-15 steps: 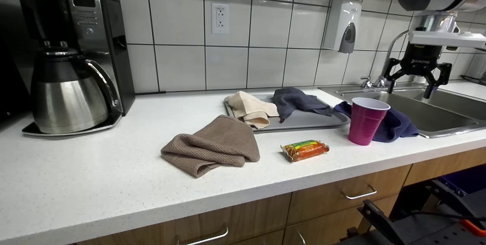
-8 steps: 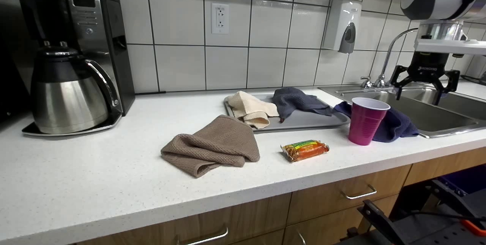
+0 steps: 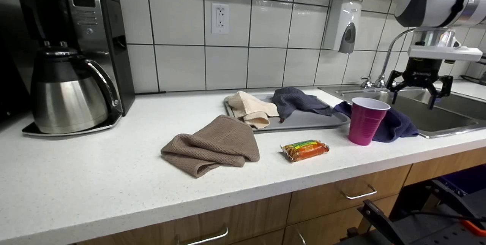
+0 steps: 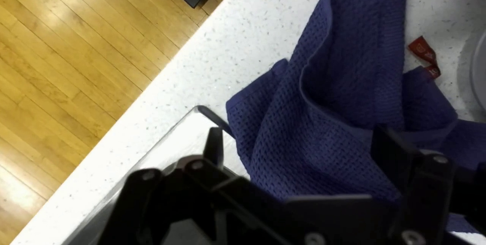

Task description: Put the towels on the tray.

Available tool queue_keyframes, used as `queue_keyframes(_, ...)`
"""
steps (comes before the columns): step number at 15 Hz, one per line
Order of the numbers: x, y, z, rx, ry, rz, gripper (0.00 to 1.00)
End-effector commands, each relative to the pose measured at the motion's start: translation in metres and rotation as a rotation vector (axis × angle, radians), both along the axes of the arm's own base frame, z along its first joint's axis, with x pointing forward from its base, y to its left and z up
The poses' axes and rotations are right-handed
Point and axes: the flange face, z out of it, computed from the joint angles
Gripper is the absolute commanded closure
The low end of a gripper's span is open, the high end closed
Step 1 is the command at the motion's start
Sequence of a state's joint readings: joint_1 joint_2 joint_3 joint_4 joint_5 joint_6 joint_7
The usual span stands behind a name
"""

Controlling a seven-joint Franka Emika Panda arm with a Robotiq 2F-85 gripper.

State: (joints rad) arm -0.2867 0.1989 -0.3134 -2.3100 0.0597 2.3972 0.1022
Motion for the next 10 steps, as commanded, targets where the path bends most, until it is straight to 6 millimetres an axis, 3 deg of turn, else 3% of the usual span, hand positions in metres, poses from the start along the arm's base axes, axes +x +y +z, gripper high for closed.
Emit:
queue_keyframes(1,0.024,0.001,-0.002,0.010,-0.029,-0.009,0.00)
queue_keyframes(10,0.073,0.003,-0.022,0.003,-0.016,-0.005,0.00)
